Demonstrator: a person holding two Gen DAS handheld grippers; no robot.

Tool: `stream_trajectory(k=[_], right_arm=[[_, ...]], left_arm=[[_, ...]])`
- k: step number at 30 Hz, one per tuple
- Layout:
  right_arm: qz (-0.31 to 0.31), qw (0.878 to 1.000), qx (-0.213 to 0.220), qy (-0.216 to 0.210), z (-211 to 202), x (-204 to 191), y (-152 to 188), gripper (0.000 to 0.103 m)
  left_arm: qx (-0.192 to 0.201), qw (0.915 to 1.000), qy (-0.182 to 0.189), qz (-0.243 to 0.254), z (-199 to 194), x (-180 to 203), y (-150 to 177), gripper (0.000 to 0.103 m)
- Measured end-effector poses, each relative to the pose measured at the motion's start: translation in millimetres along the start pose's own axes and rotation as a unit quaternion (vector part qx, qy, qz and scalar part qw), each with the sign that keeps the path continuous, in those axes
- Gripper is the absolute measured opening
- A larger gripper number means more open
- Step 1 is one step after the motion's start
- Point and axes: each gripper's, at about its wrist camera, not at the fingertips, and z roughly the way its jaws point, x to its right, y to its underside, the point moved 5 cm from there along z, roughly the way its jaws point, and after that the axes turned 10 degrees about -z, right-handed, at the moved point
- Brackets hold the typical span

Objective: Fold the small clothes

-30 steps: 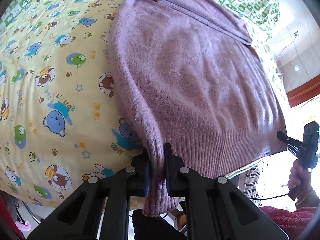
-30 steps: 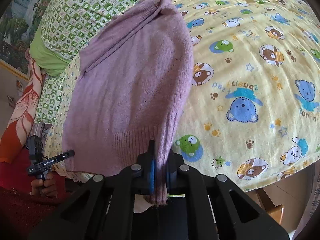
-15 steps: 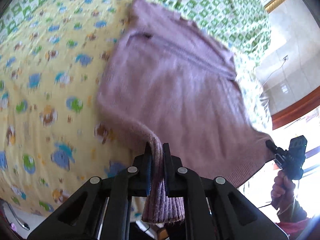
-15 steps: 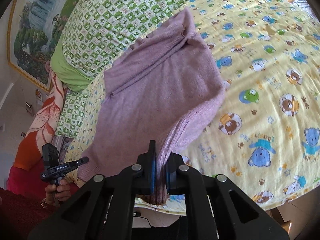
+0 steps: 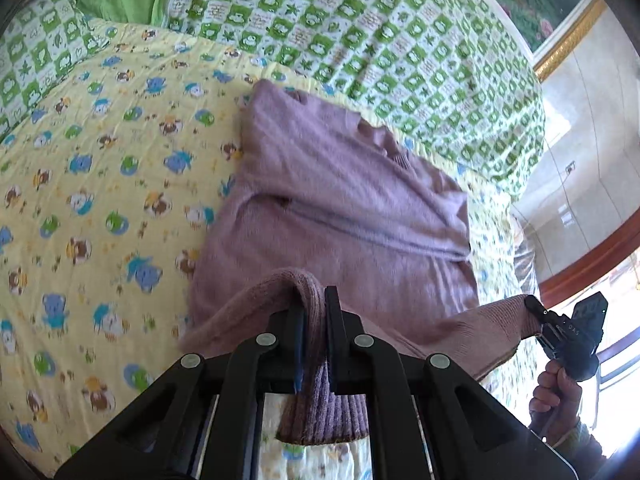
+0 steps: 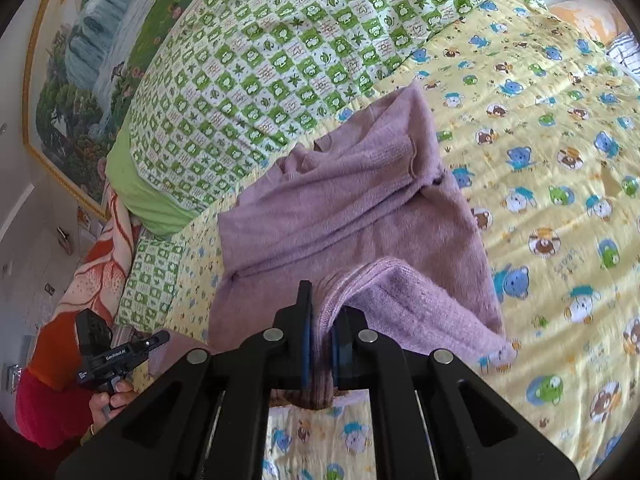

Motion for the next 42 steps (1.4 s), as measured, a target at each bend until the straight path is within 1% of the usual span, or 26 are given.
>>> stream_trajectory(k=[3,6,7,12,17,20,25,29,32,35,40,42], right_arm=[[0.004,1.0,0.014,0.004,13,6,-28,0.008],[0.004,1.0,0.025,0.008,30,10,-57,0.008],[0.004,1.0,0.03,0.008,36,11,-67,0.008],[0.005,0.999,0.043,0.01,68,19,-112,0.008],[0.008,0.999,0.04,0.018,100,32,-141,0.008],[0.011,0.999,0.036,0.022,116,42,-152,0.008],[0.019,0.999,0.029,0.031,140,62,-167,0.008],[0.037,0.998,0.013,0.045,163,84,-172,0.008],[0.036,0.997,-0.005,0.061,182,96,-172,0.008],[0.037,0.997,-0.014,0.072,196,105,-172,0.008],[0.044,0.995,-0.017,0.085,210,114,-172,0.009],[0.05,0.995,-0.016,0.084,211,113,-172,0.01]], left_arm=[[0.01,0.9999,0.003,-0.004,12,6,-26,0.006],[0.027,0.9996,0.004,-0.007,27,17,-60,0.006],[0.032,0.9994,0.004,-0.01,30,20,-66,0.006],[0.051,0.9986,0.001,-0.017,63,38,-119,0.006],[0.052,0.9983,-0.008,-0.025,94,43,-152,0.006],[0.052,0.9981,-0.011,-0.032,111,43,-168,0.006],[0.053,0.9979,-0.021,-0.031,138,42,-191,0.006],[0.038,0.9971,-0.038,-0.053,173,25,-206,0.006],[0.027,0.9959,-0.047,-0.073,193,11,-211,0.006],[0.02,0.9955,-0.059,-0.072,206,4,-212,0.006],[0.009,0.9952,-0.071,-0.066,214,0,-213,0.009],[0.007,0.9957,-0.067,-0.063,210,3,-213,0.01]])
